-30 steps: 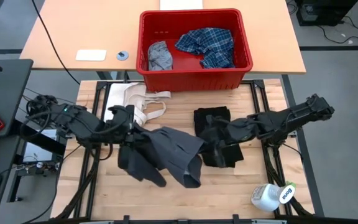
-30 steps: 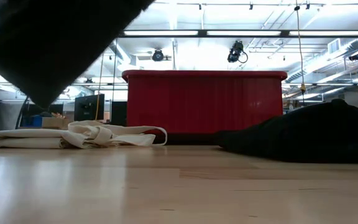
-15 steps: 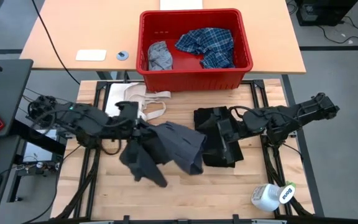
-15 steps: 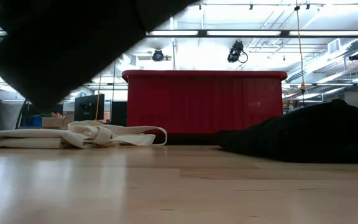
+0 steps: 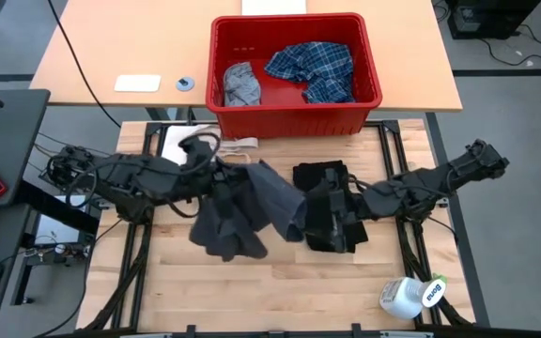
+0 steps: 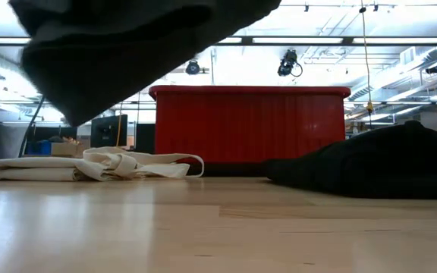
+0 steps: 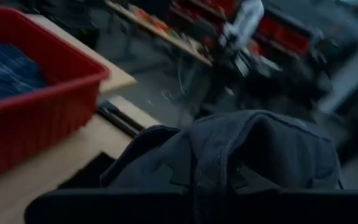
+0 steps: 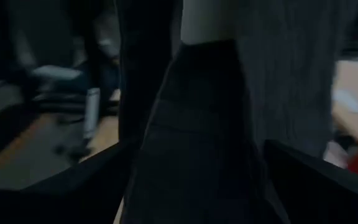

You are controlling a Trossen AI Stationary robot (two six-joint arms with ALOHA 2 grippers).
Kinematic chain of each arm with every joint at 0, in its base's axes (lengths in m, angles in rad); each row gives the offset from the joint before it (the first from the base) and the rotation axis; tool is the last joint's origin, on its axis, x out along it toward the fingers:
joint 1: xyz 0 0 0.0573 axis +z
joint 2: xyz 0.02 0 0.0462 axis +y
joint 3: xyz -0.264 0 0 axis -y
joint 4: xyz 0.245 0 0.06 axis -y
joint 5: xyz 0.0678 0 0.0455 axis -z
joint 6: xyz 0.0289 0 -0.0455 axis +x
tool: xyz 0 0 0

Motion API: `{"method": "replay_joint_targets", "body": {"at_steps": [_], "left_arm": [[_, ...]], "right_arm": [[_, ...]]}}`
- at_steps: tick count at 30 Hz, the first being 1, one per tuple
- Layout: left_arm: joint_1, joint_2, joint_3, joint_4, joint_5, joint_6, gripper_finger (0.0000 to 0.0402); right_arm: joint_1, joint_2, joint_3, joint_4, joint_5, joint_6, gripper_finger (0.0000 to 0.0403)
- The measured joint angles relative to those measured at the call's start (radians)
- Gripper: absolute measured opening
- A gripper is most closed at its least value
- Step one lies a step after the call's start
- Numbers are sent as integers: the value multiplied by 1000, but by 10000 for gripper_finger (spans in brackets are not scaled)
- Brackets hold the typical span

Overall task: Fold Laundry from Bin
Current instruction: Fold the gray pants

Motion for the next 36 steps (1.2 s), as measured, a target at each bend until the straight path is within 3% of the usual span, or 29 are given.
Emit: {"method": "replay_joint_targets", "body": {"at_steps": [4,7,12,22,30,36], "left_arm": [[0,0,0,47,-48,13,25],[0,0,0,105,-48,64,25],[0,0,0,172,-51,114,25],[-1,-1,0,176,15,108,25],[-1,-1,0,169,53,124,25],[-1,-1,0,168,89,128,25]], "right_arm": [[48,0,0,3,212,-21,360],[58,13,0,5,310,-51,356],[34,44,-2,-15,351,-79,350],[19,27,-2,-12,608,-168,348],[59,21,-1,-6,746,-291,348],[76,21,0,14,794,-325,348]]}}
